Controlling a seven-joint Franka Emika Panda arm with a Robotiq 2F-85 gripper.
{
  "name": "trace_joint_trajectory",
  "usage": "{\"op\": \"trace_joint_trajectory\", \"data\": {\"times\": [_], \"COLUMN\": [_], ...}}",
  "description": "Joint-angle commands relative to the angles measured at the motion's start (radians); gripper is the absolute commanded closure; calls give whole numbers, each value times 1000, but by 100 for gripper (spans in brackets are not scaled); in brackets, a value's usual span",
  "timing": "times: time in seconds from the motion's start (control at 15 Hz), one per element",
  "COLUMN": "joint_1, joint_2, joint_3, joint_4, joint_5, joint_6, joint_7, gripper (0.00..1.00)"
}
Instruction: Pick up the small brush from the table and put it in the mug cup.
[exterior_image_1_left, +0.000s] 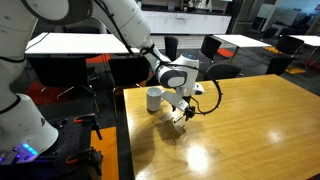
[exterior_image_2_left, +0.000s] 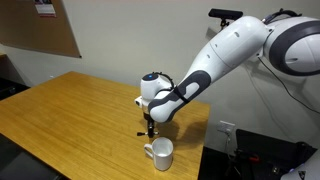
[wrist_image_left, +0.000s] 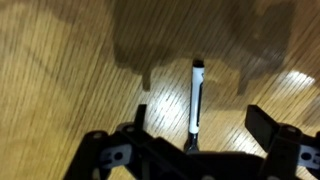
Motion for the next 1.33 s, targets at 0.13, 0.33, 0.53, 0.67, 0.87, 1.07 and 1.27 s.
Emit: {"op": "trace_joint_trajectory", "data": {"times": [0.13, 0.33, 0.53, 0.67, 0.87, 1.07, 1.27], "joint_1": [-8, -11, -12, -12, -11, -10, -11], "joint_2": [36, 47, 55, 60, 66, 68, 69], "joint_3": [4, 5, 4, 4, 3, 3, 4], "joint_4": [63, 78, 88, 94, 103, 108, 111], "joint_5": [-24, -23, -24, -24, -25, -25, -24], "joint_6": [-44, -52, -58, -61, -69, -78, -84], "joint_7": [34, 32, 33, 34, 35, 35, 34], "gripper": [2, 14, 17, 21, 27, 39, 55]}}
